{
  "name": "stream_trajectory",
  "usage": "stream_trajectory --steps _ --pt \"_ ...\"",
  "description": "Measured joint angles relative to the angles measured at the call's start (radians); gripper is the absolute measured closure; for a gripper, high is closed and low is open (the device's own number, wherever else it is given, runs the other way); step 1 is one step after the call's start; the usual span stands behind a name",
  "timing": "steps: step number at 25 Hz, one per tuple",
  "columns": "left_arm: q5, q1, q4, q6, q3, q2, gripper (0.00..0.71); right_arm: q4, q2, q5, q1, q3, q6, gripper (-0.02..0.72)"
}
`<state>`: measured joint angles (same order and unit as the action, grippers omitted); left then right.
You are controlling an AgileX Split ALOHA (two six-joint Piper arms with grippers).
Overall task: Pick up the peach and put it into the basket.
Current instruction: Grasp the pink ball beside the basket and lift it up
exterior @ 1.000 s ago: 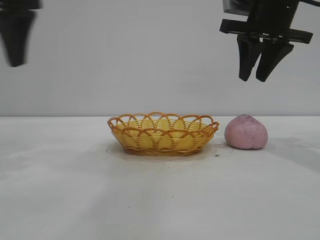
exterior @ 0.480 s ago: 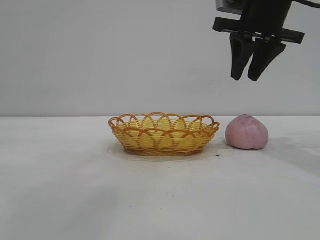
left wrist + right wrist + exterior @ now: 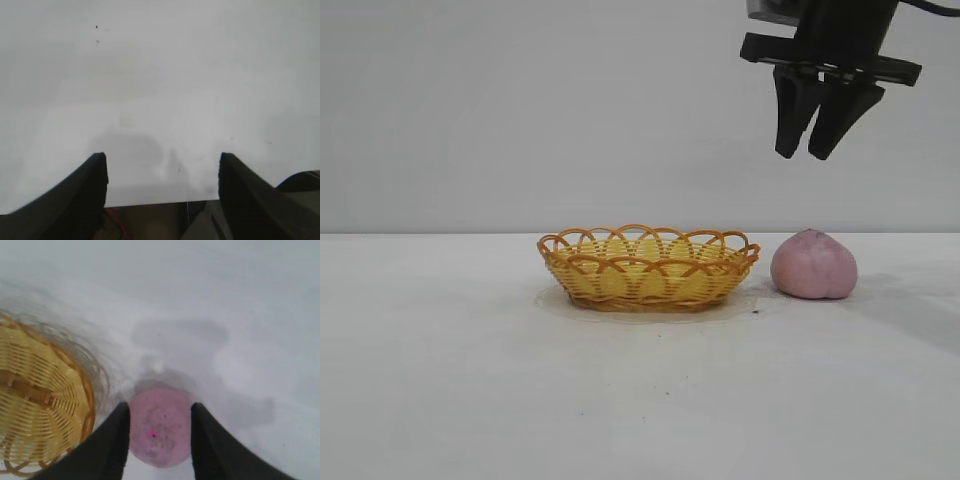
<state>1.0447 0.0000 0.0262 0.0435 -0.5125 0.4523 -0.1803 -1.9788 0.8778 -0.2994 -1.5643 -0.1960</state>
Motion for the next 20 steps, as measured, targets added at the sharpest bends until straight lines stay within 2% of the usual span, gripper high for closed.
stream_trajectory --steps 4,14,20 --pt "0.053 0.000 -0.002 -0.017 0.023 -0.126 0.255 -0.001 0.000 0.004 0.000 0.000 0.000 0.463" --pt "0.071 0.000 -0.035 -0.007 0.029 -0.438 0.255 -0.001 0.000 0.006 -0.001 0.000 0.000 0.463" --pt "0.076 0.000 -0.037 -0.005 0.029 -0.470 0.255 0.020 -0.016 0.061 -0.001 -0.002 0.000 0.463"
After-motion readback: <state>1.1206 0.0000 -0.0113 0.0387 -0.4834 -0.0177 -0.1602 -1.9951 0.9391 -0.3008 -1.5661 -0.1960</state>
